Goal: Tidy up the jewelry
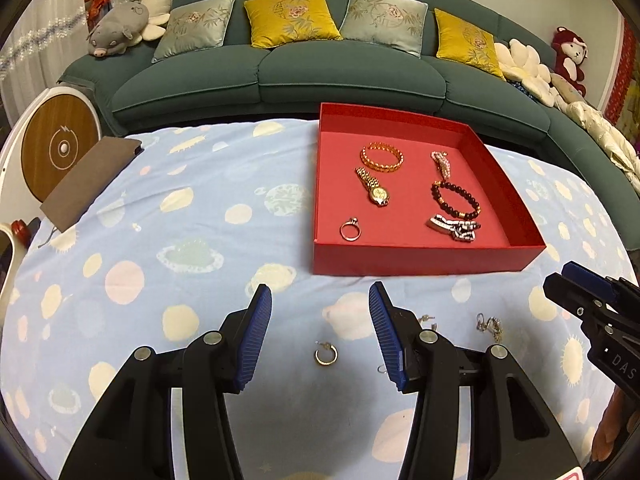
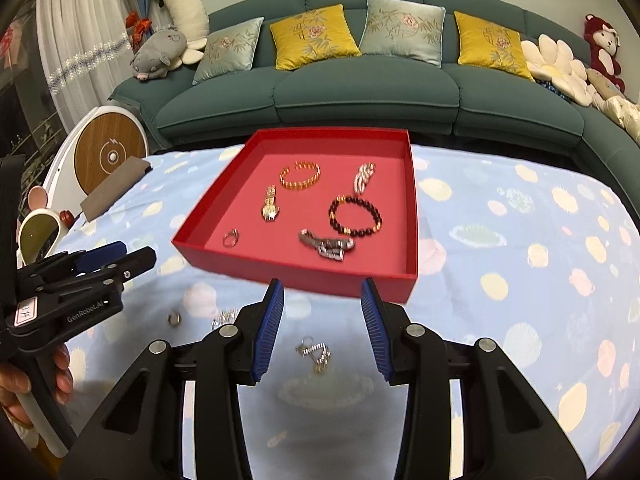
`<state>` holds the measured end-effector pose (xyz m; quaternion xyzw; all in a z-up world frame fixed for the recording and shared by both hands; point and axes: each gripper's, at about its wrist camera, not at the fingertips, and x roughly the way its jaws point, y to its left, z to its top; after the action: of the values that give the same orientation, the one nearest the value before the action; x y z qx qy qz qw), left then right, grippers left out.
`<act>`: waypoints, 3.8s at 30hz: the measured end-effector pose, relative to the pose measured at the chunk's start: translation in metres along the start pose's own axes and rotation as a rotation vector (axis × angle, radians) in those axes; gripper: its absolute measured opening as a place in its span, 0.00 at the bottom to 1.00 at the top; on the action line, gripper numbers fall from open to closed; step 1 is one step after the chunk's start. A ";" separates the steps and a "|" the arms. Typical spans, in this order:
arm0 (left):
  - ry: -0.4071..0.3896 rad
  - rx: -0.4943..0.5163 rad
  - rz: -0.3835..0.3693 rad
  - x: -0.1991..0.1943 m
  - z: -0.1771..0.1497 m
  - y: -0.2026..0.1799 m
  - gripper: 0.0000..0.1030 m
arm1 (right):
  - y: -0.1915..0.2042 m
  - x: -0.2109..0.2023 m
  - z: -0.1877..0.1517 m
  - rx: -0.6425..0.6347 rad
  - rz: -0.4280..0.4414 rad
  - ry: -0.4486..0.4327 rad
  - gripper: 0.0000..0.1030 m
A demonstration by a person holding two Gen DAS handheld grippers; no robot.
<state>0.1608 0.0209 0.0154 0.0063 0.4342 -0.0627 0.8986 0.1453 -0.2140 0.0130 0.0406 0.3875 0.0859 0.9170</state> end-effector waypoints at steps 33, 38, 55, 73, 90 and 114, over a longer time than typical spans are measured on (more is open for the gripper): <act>0.104 0.036 -0.050 0.022 -0.049 0.026 0.47 | 0.010 0.064 -0.050 -0.100 0.027 0.161 0.24; 0.105 0.048 -0.063 0.027 -0.050 0.021 0.47 | 0.016 0.067 -0.049 -0.117 0.024 0.161 0.15; 0.061 0.086 -0.079 0.046 -0.044 0.004 0.31 | 0.019 0.070 -0.041 -0.096 0.024 0.163 0.16; 0.080 0.103 -0.219 0.036 -0.042 -0.032 0.32 | 0.022 0.061 -0.040 -0.102 0.045 0.140 0.11; 0.066 0.144 -0.217 0.039 -0.042 -0.046 0.00 | 0.007 0.050 -0.042 -0.067 0.051 0.136 0.11; 0.034 0.169 -0.182 0.053 -0.042 -0.058 0.30 | 0.006 0.040 -0.034 -0.046 0.070 0.111 0.11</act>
<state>0.1540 -0.0400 -0.0495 0.0436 0.4411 -0.1801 0.8781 0.1474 -0.2003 -0.0378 0.0284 0.4339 0.1287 0.8913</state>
